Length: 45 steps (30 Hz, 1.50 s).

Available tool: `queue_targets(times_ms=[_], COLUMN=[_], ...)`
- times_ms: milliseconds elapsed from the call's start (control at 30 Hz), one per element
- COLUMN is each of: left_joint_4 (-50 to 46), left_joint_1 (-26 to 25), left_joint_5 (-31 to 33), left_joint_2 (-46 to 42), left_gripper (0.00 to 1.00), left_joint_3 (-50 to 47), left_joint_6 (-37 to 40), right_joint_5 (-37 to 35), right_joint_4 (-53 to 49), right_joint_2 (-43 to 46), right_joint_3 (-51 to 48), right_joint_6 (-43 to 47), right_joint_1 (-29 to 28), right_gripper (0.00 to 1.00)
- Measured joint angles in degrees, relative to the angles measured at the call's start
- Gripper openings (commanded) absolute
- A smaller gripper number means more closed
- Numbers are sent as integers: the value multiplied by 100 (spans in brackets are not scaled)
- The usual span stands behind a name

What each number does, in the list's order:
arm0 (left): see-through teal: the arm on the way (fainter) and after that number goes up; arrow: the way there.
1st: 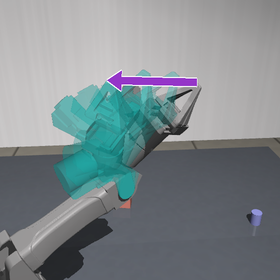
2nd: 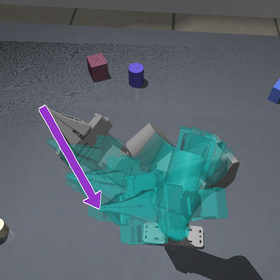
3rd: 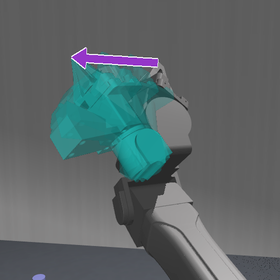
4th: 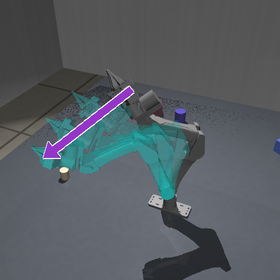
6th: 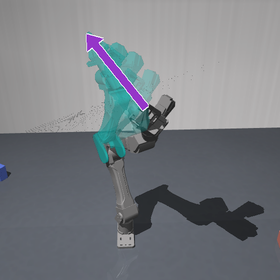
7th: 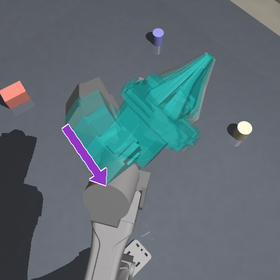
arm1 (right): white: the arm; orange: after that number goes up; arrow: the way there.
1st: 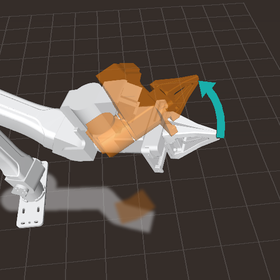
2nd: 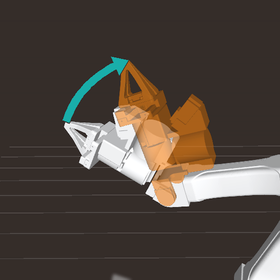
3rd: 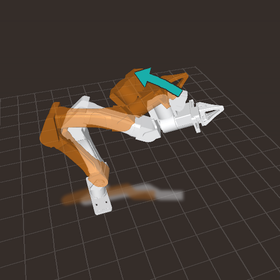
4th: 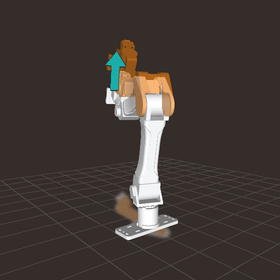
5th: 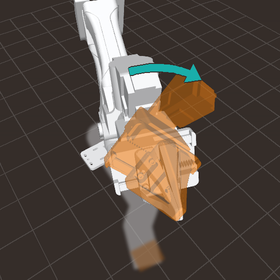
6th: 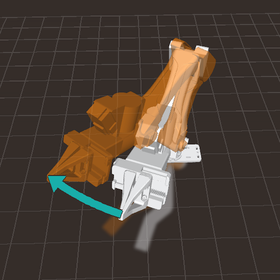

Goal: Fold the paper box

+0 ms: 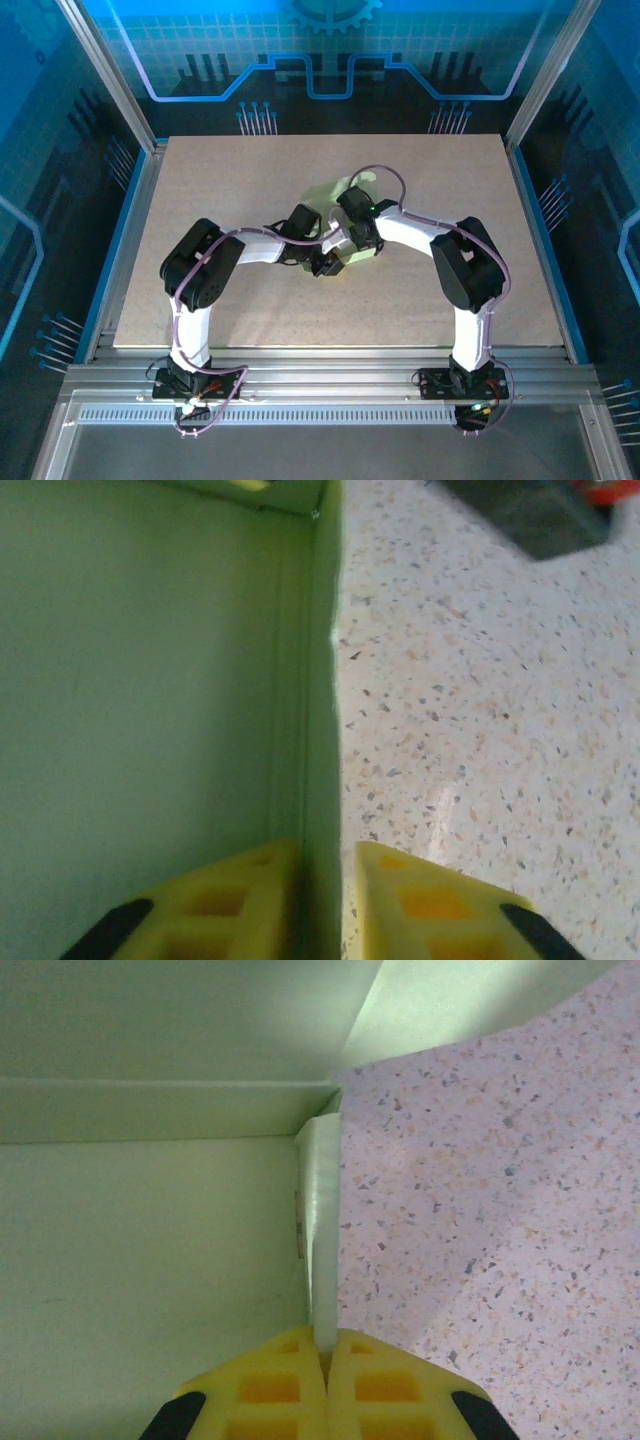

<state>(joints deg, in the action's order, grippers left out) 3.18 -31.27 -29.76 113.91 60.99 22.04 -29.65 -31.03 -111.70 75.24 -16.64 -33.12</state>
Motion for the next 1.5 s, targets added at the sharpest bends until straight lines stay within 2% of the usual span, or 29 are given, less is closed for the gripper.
queue_targets(times_ms=[33, 333, 533, 633, 833, 967, 1233, 1500], left_joint_4=[101, 883, 1661, 2218, 2780, 2837, 2269, 1869], left_joint_1=[0, 24, 190, 297, 675, 1027, 1513, 1886], left_joint_5=[-17, -164, -164, -162, 92, 457, 1292, 1547], left_joint_2=[-33, -584, -1692, -2546, -3915, -4354, -4419, -3921], left_gripper=[44, 87, 99, 99, 99, 99, 99, 99], left_joint_3=[-72, -931, -2223, -2935, -3604, -3775, -3740, -3145], left_joint_6=[-35, -535, -1128, -1493, -2221, -2758, -3748, -4295], right_joint_5=[-22, -85, -245, -592, -1576, -1683, -743, 765], right_joint_4=[44, 127, 37, -173, -693, -686, -46, 761], right_joint_2=[15, 48, -26, -216, -704, -695, -2, 739], right_joint_3=[-33, -98, -15, 197, 629, 579, -138, -933], right_joint_6=[-46, -181, -212, -306, -507, -610, -597, -452], right_joint_1=[0, 2, 0, -85, -450, -485, -168, 400], right_gripper=[0, 0, 0, 0, 0, 0, 0, 0])
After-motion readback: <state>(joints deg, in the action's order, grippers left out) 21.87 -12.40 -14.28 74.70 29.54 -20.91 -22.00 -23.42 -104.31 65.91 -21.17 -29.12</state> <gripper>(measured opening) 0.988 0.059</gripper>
